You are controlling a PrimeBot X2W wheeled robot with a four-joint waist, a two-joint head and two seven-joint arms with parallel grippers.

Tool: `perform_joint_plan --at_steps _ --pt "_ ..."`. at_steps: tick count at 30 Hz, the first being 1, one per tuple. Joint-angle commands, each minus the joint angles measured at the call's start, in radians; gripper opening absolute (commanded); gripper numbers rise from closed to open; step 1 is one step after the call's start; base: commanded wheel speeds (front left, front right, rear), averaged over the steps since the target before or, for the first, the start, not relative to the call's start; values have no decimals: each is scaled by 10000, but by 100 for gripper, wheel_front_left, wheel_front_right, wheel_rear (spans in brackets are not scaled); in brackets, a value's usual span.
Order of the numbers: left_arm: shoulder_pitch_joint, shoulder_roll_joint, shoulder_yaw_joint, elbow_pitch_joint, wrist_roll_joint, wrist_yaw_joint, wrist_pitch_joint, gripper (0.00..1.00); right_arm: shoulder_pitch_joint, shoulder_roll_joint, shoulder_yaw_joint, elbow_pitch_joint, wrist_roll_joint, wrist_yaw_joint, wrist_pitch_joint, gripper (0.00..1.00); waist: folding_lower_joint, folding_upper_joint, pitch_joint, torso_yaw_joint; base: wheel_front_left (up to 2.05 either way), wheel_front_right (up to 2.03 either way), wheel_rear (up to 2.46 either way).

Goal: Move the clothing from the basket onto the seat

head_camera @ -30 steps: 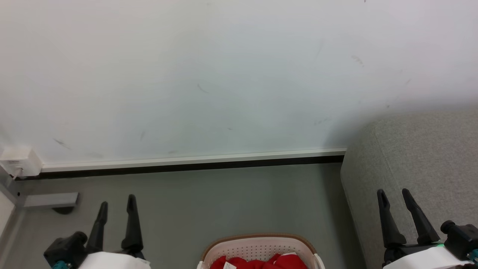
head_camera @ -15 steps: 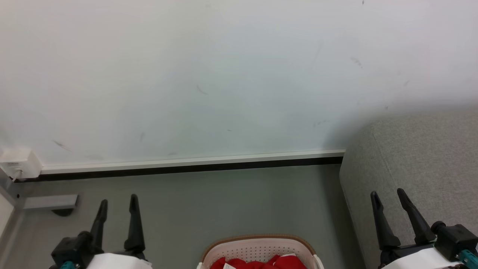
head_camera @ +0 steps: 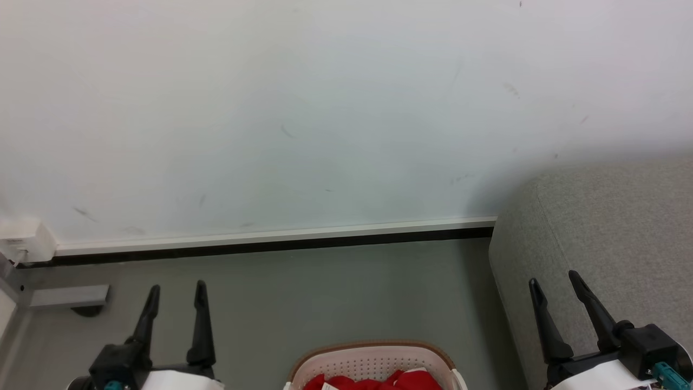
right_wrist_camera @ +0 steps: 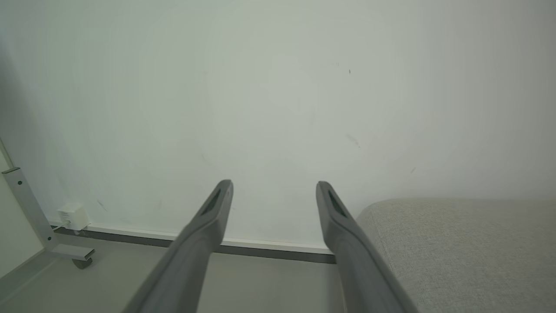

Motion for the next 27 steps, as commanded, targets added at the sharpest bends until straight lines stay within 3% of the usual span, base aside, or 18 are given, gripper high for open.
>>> perform_joint_plan --at_steps 1,27 --pt "106 82 -22 -68 266 46 -74 100 -129 14 -19 41 -223 -20 -59 100 0 0 -1 -5 0 0 0" --pt "-122 79 -97 -139 266 -143 -145 100 -212 -38 28 -11 -226 -21 -76 100 0 0 158 -102 0 0 0"
